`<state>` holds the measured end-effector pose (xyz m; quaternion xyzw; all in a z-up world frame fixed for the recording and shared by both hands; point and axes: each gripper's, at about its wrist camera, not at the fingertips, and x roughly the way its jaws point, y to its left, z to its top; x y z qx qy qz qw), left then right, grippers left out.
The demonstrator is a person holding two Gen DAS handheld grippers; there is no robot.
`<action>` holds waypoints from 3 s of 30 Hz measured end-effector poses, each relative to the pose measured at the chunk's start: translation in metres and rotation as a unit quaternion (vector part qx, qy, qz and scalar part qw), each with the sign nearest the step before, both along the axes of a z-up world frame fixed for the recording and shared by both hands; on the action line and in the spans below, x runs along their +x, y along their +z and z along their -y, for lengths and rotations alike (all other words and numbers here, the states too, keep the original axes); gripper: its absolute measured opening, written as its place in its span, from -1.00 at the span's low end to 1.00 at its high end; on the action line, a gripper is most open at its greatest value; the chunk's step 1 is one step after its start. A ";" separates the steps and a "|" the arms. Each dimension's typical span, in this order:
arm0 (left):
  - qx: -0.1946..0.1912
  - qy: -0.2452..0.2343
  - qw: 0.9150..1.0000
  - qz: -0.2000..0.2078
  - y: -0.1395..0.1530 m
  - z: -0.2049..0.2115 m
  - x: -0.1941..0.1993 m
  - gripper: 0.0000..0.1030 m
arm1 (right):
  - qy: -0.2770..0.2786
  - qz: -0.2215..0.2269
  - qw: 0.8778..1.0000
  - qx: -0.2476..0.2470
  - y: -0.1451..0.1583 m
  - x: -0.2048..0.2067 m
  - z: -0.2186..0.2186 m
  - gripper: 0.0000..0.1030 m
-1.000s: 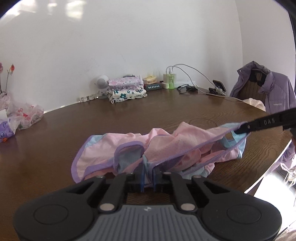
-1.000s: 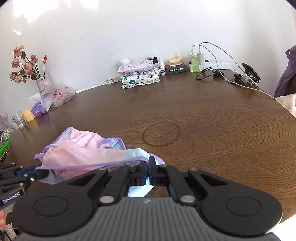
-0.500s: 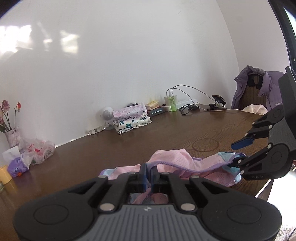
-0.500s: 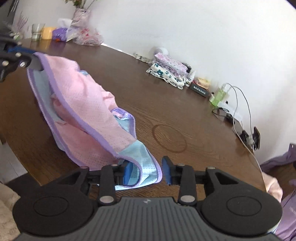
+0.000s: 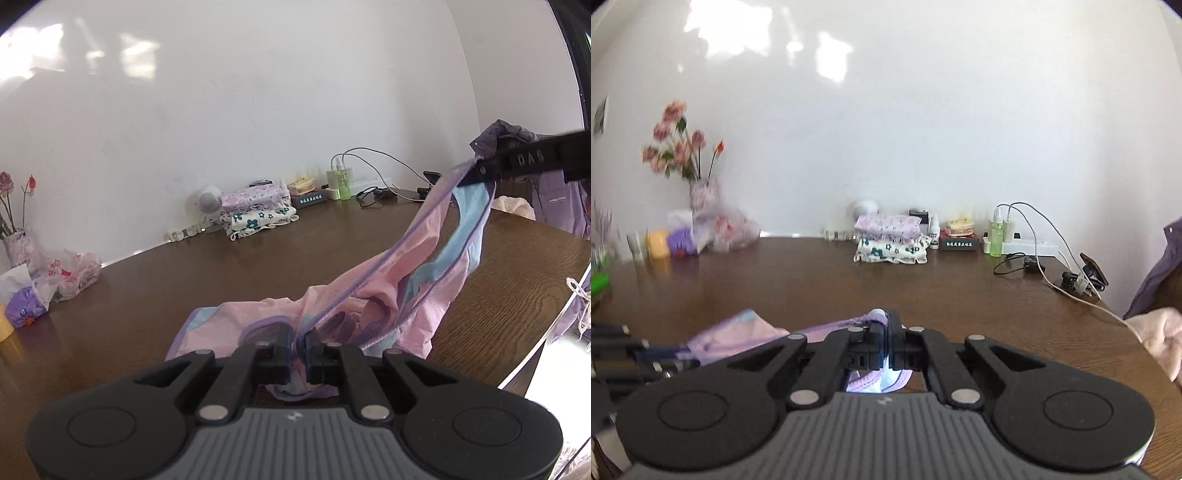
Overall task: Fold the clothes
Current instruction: 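Lift the garment high with both grippers, stretching it open between them, then lower the garment flat onto the table with both grippers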
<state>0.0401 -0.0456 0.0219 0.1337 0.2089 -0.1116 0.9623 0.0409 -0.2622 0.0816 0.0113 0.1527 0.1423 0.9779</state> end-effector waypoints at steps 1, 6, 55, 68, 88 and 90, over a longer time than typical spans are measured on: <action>-0.001 -0.001 1.000 -0.004 -0.002 0.002 0.001 -0.80 | -0.005 0.001 1.000 0.021 0.003 0.000 0.006 -0.98; -0.015 -0.002 1.000 -0.018 -0.010 0.000 0.004 -0.89 | -0.007 -0.029 0.998 0.050 -0.004 0.003 0.026 -0.98; 0.056 0.198 0.951 0.231 0.351 -0.150 0.215 -0.96 | 0.092 0.087 0.992 0.017 0.298 0.283 -0.171 -0.98; 0.118 0.226 0.917 0.308 0.373 -0.145 0.208 -0.96 | 0.074 0.200 0.977 0.018 0.334 0.288 -0.214 -0.98; 0.072 0.077 0.994 0.001 -0.024 -0.020 -0.010 -0.95 | 0.148 -0.193 0.969 -0.043 -0.073 0.100 -0.022 -0.97; 0.075 0.059 0.995 -0.004 -0.022 -0.019 -0.014 -0.83 | 0.147 -0.191 0.970 -0.045 -0.076 0.086 -0.014 -0.93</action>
